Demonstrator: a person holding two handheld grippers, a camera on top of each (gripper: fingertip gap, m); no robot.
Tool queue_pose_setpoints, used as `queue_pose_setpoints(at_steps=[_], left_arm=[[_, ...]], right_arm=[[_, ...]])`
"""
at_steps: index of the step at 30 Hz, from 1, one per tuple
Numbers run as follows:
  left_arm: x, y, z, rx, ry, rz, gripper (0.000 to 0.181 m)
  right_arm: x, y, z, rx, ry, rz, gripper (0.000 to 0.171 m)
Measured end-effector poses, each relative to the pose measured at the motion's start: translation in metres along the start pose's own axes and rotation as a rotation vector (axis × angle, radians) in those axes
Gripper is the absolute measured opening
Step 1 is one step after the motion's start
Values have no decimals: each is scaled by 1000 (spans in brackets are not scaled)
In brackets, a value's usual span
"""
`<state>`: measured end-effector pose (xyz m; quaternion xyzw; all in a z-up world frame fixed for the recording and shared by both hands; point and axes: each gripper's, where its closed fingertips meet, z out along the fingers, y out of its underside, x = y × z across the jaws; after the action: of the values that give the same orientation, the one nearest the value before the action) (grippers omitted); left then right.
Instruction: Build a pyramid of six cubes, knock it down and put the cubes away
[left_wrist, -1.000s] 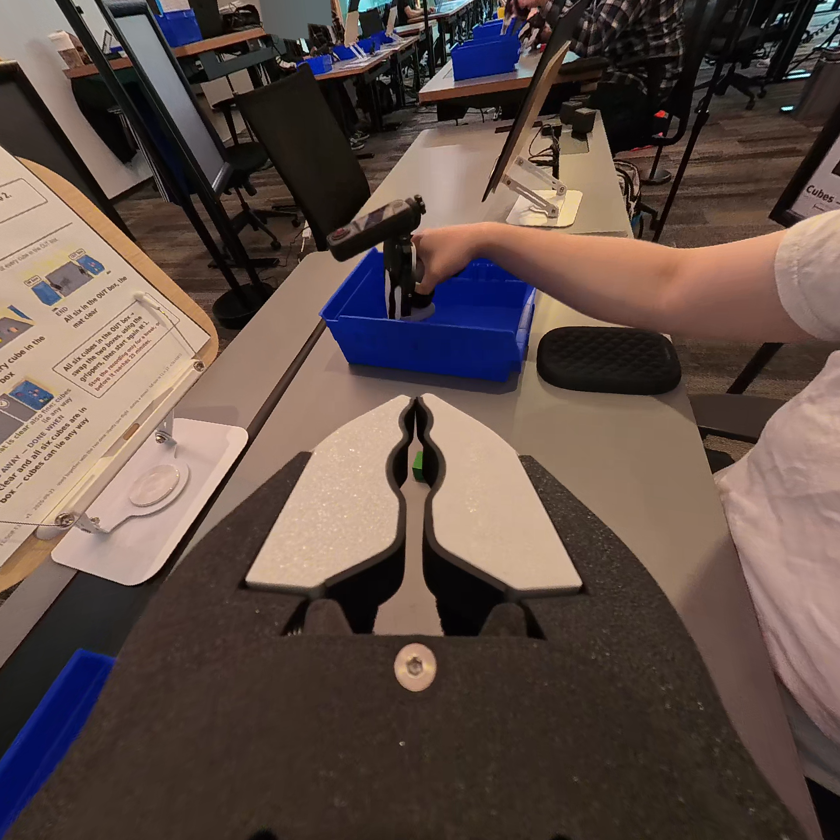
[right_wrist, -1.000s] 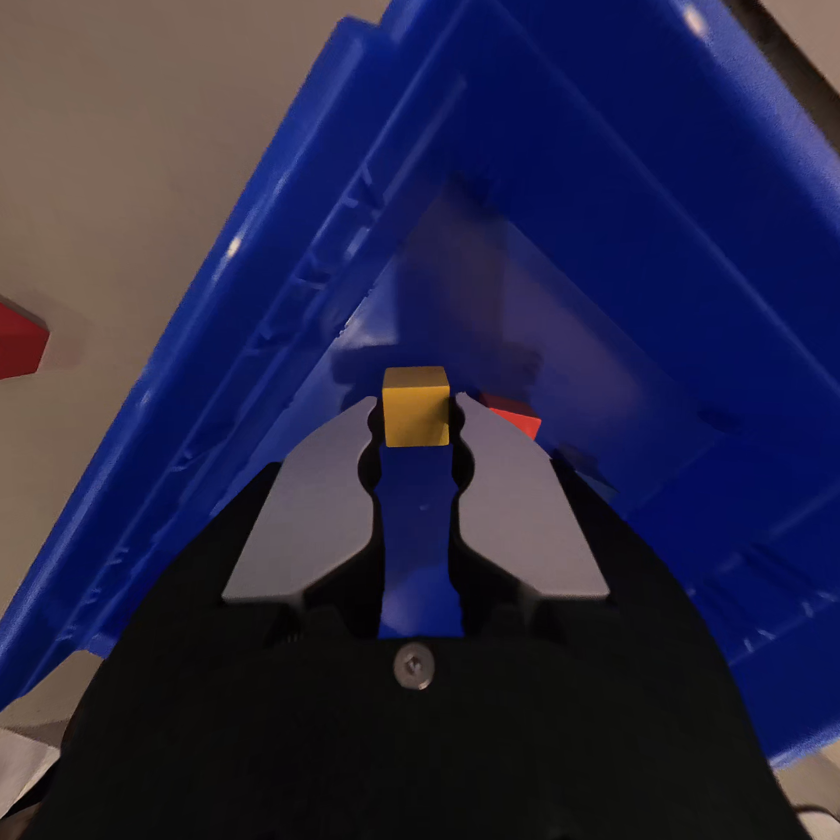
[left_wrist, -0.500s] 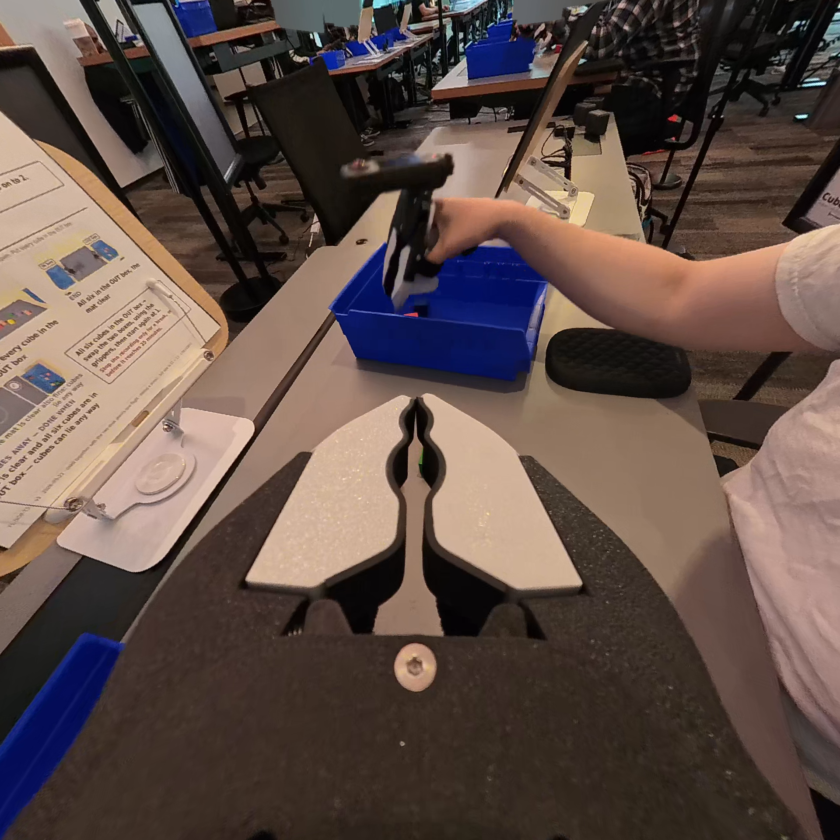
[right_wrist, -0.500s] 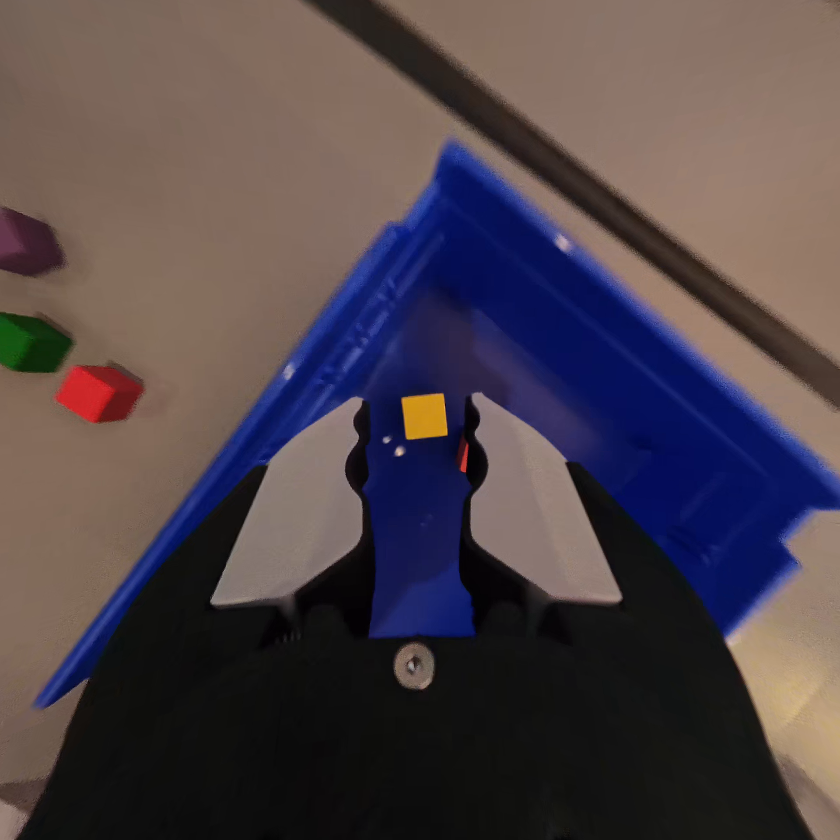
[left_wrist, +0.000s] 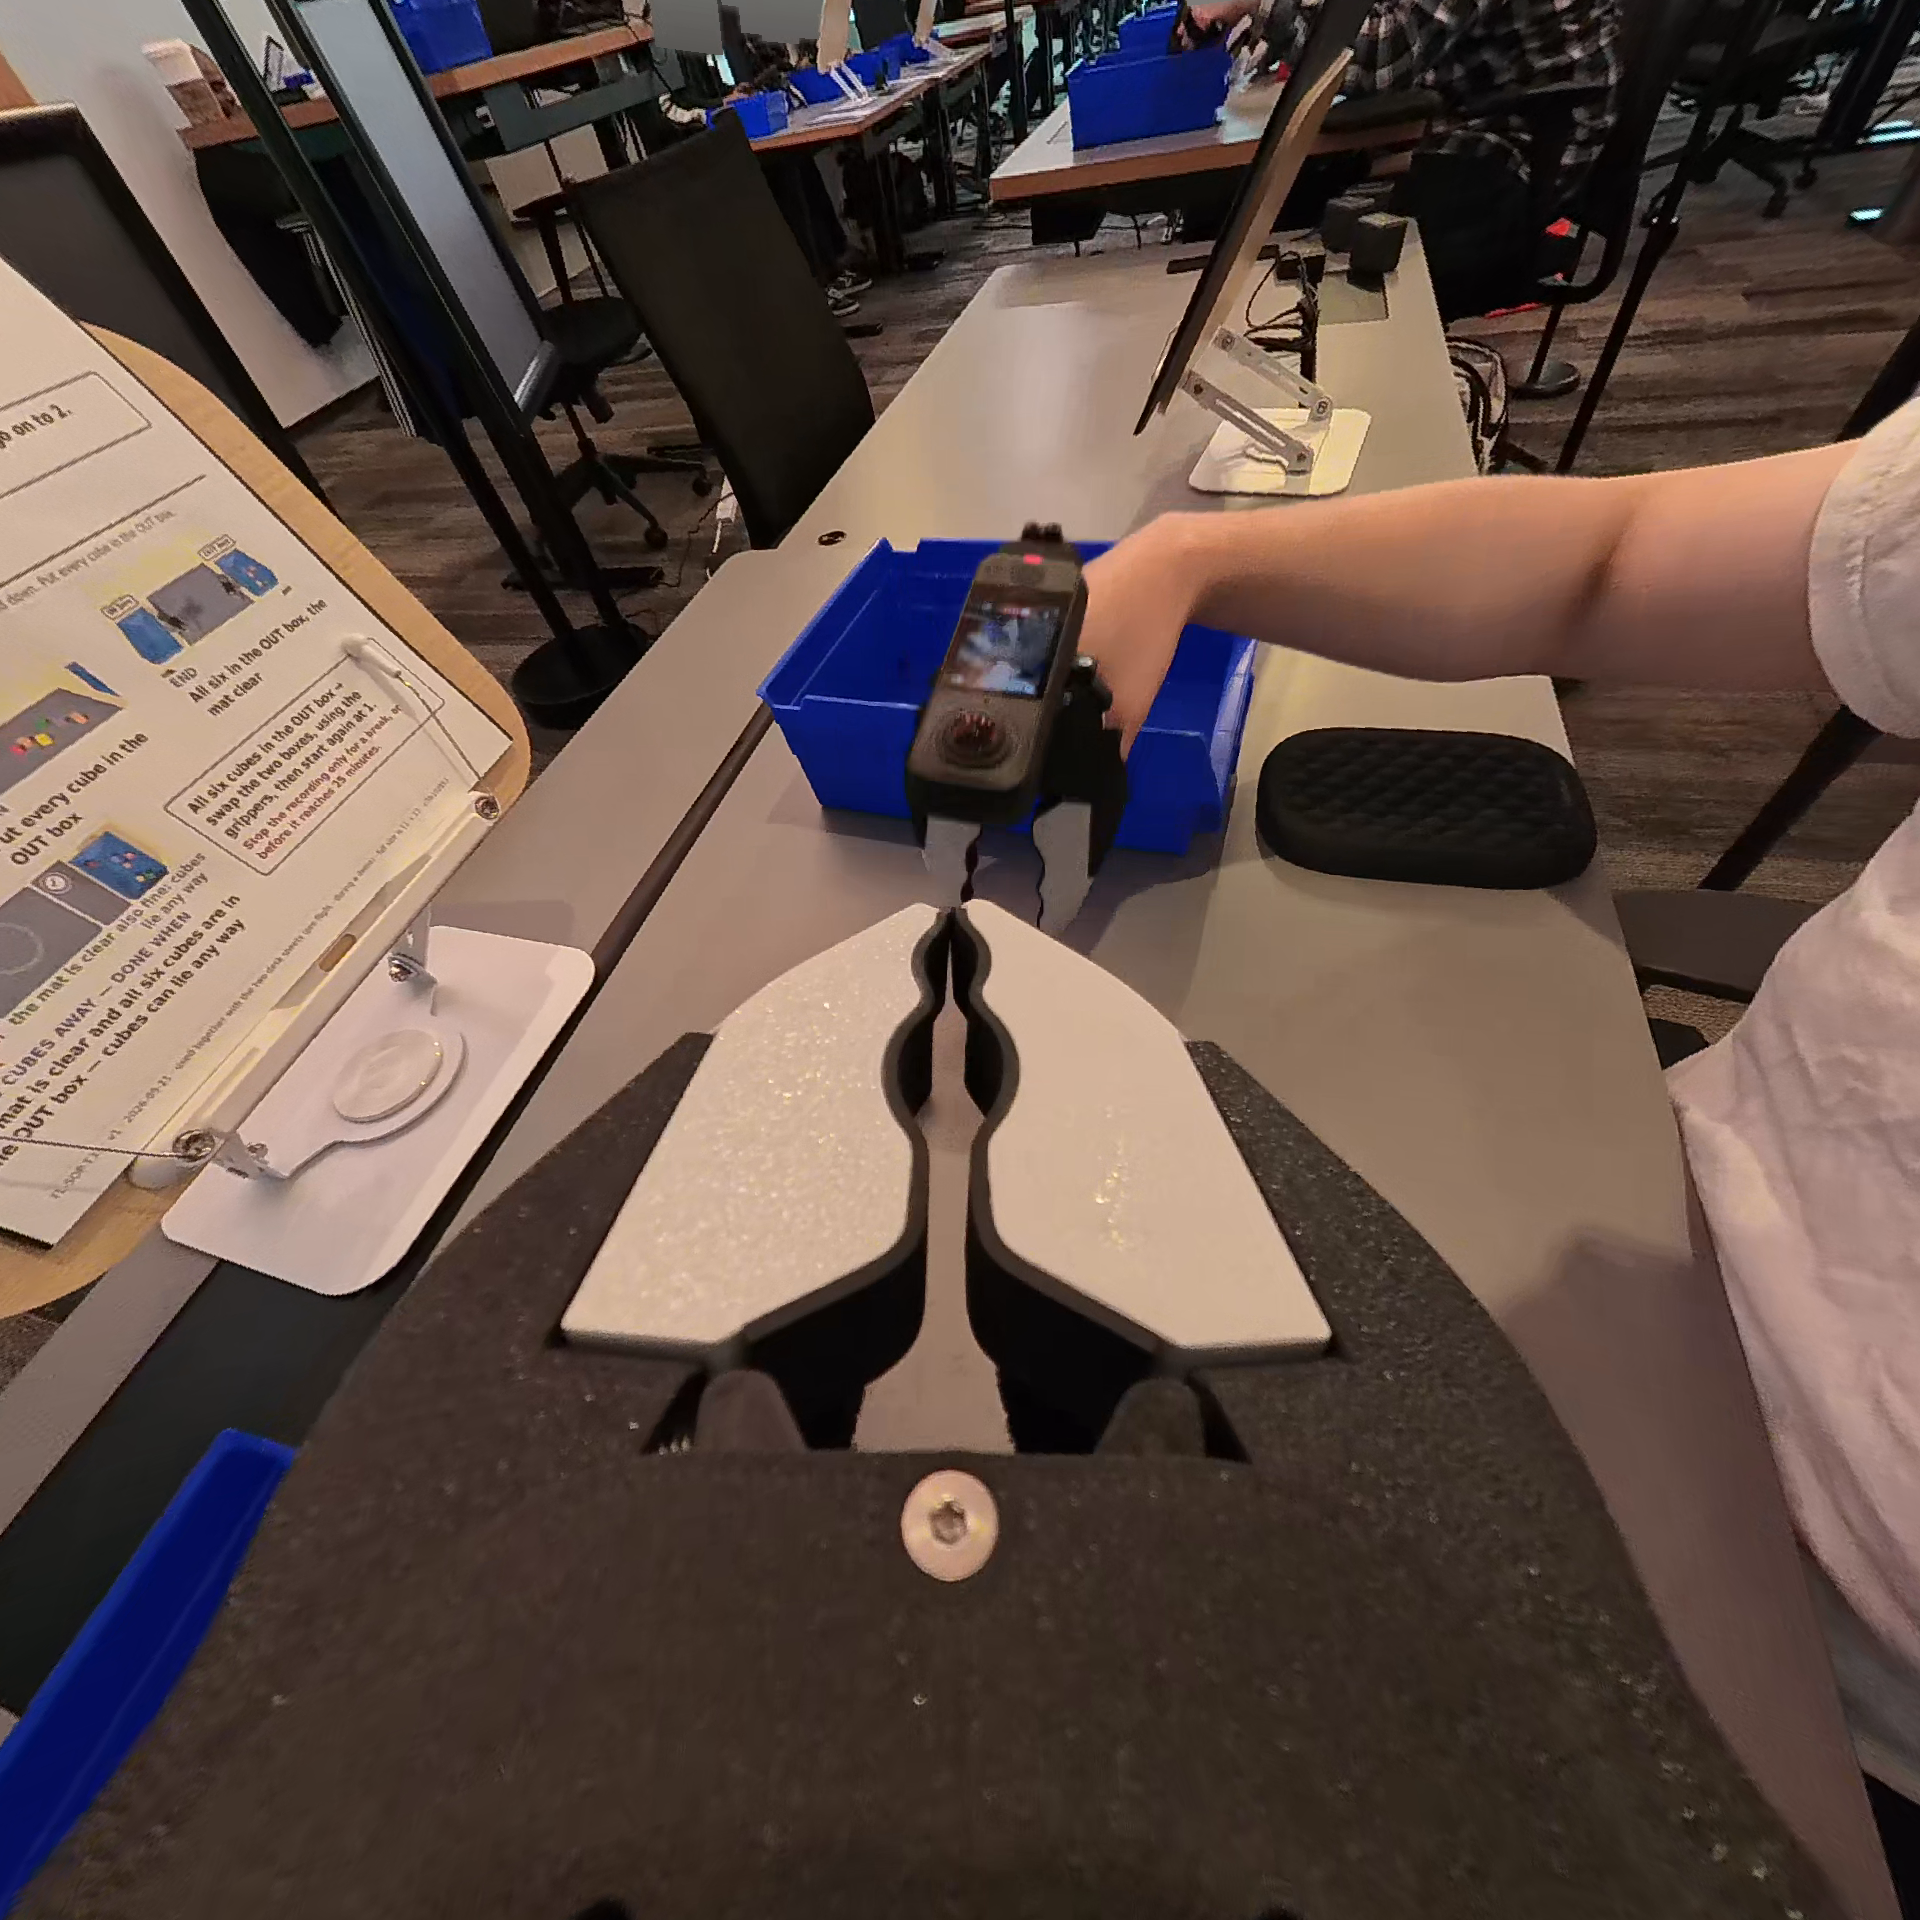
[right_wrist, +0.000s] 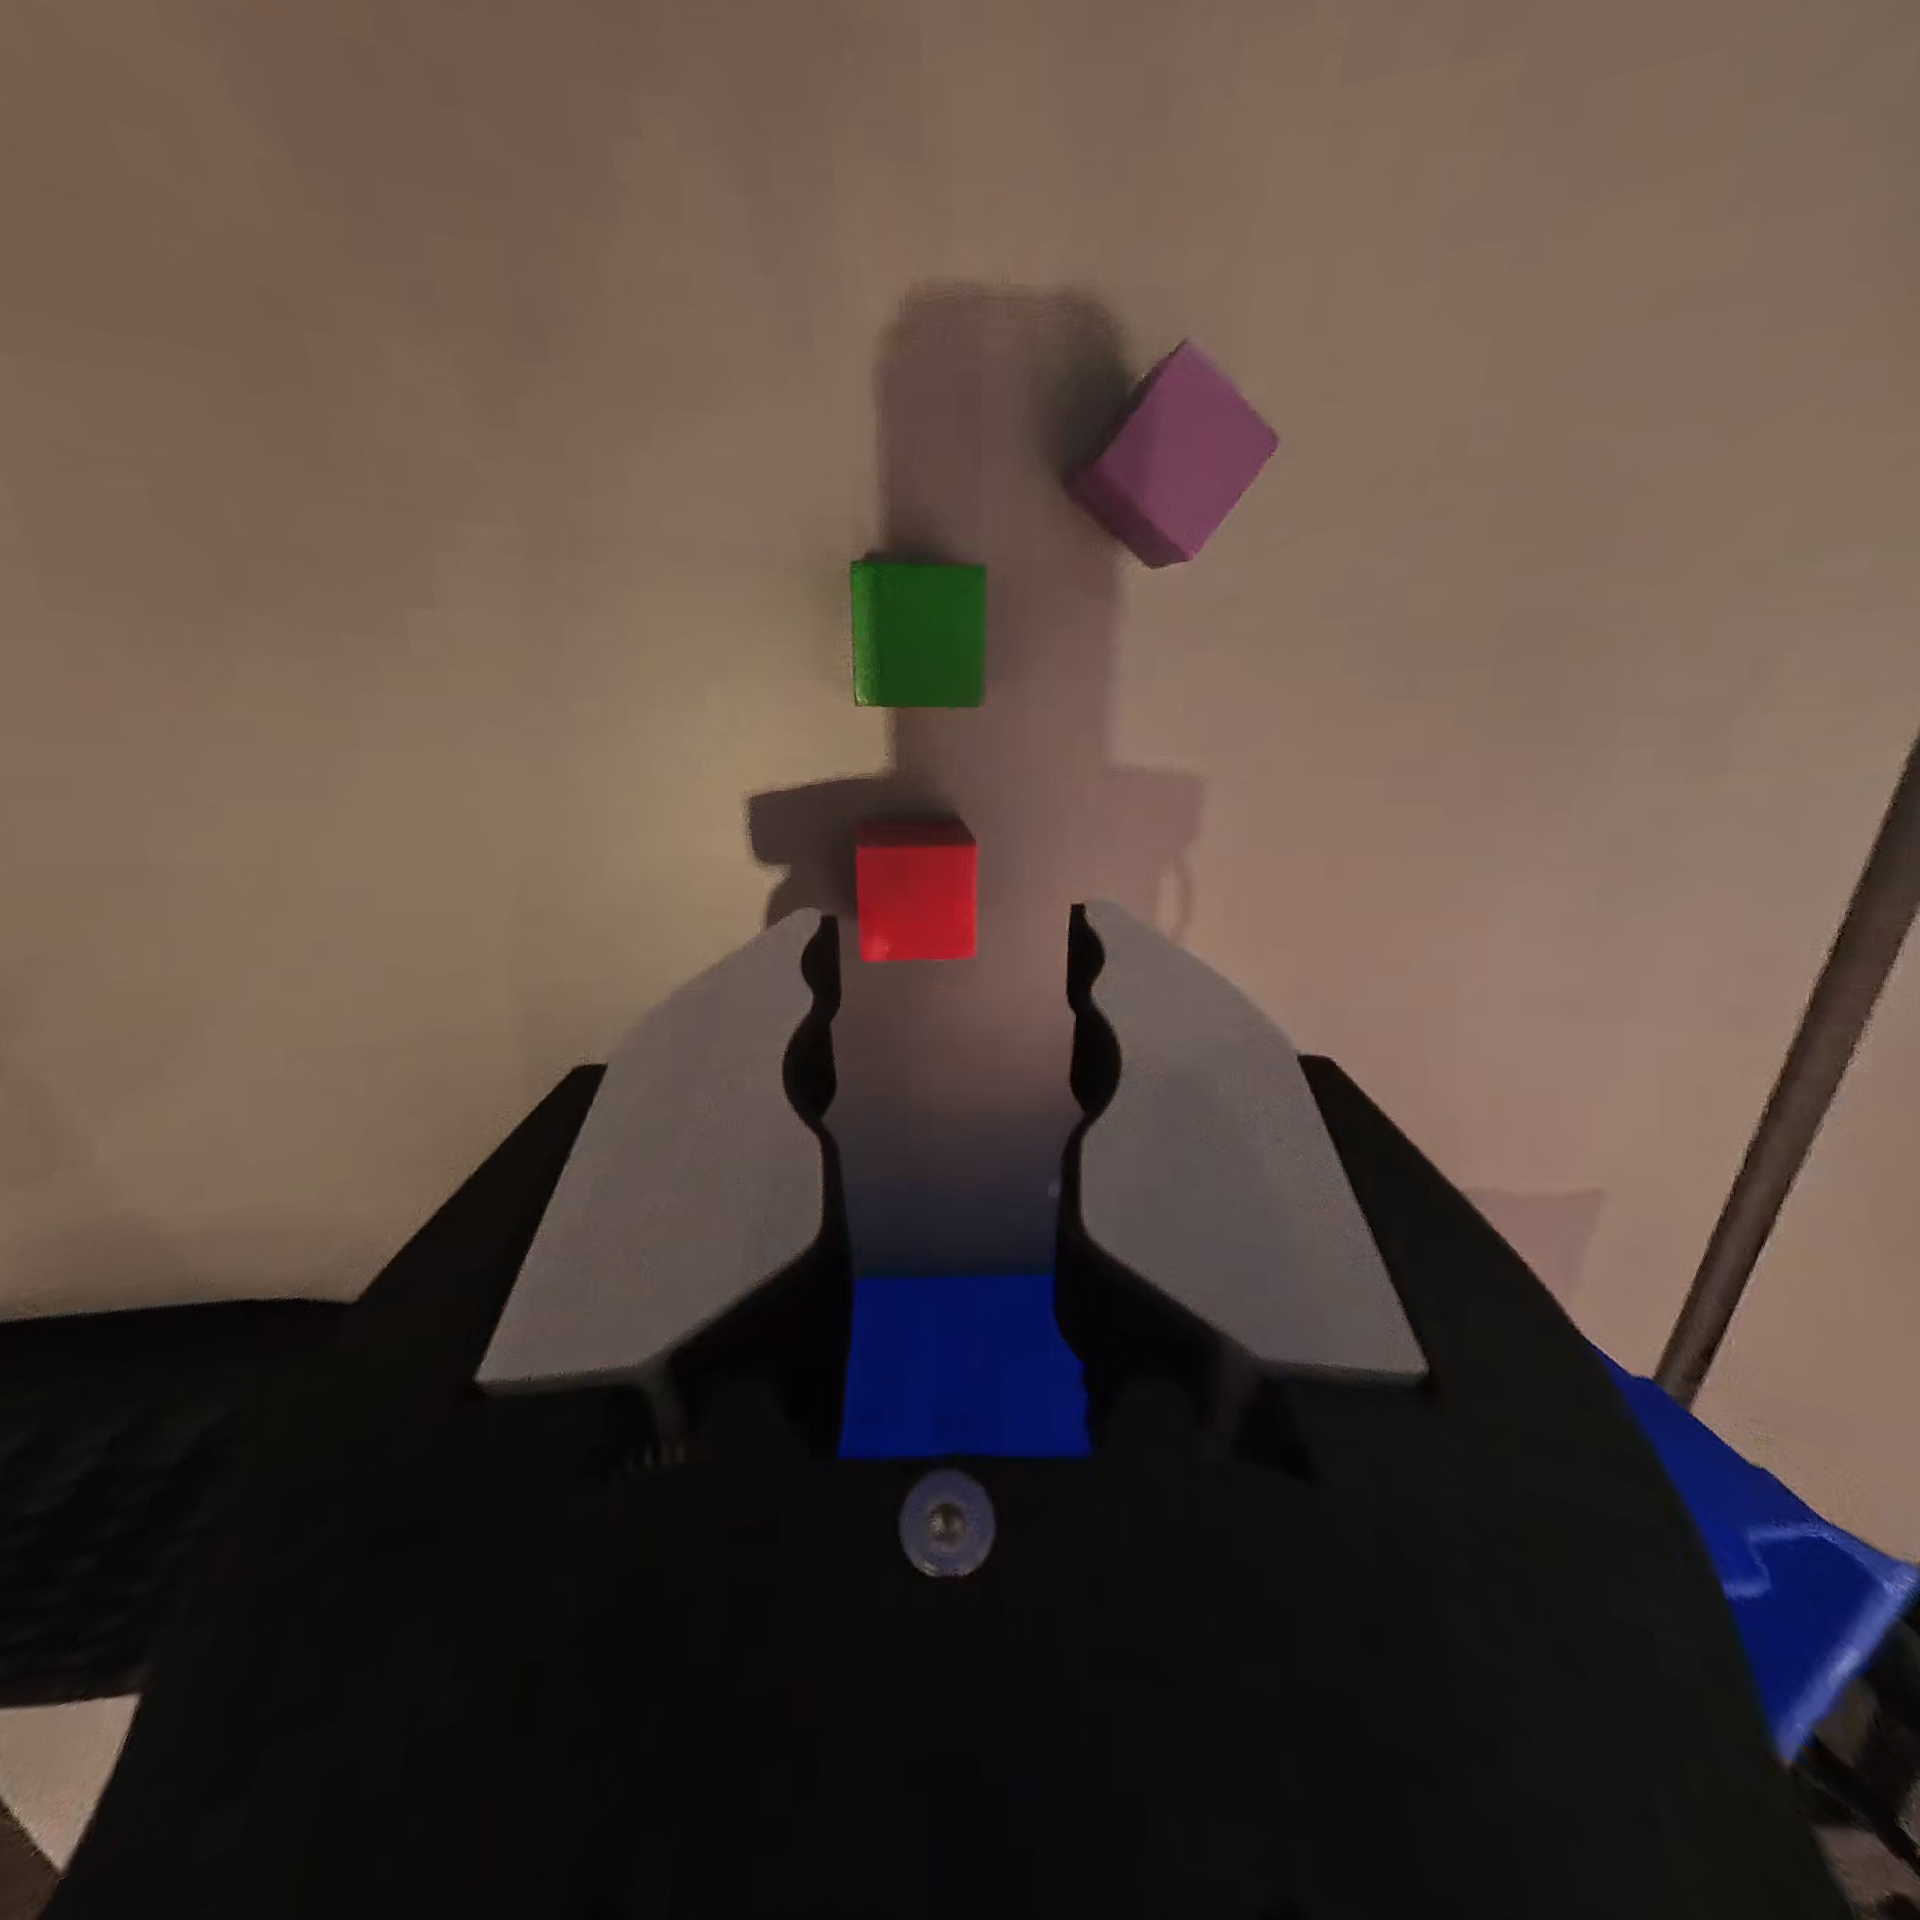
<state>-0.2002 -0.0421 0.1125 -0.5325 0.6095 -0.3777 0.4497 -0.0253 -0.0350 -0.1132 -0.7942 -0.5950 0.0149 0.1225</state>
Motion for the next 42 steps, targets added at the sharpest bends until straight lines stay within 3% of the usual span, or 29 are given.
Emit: queue_pose_setpoints(at_steps=[11, 16, 18, 21, 23, 25, 28, 32, 36, 42], left_arm=[[-1, -4, -9, 23, -11, 3, 0], [0, -4, -10, 26, -12, 5, 0], [0, -5, -10, 28, -13, 5, 0], [-1, -5, -11, 31, -18, 2, 0], [-1, -4, -12, 29, -18, 0, 0], [-2, -5, -12, 30, -19, 1, 0], [-1, -6, -13, 39, -16, 1, 0], [1, -8, -14, 43, -14, 10, 0], [2, -8, -14, 44, -11, 7, 0], [3, -5, -9, 26, -2, 6, 0]], right_arm=[[-5, 12, 30, -93, -83, 52, 41], [-10, 5, 27, -68, -99, 33, 29], [0, -12, -4, 29, -11, 29, 29], [24, -37, -98, 275, 187, 94, 29], [41, -21, -158, 354, 315, 199, 28], [60, 26, -189, 320, 418, 369, 28], [69, 122, -168, 138, 352, 723, 30], [49, 211, -92, -43, 169, 1068, 29], [34, 240, -49, -96, 126, 1200, 30], [31, 259, -35, -113, 133, 1298, 30]])
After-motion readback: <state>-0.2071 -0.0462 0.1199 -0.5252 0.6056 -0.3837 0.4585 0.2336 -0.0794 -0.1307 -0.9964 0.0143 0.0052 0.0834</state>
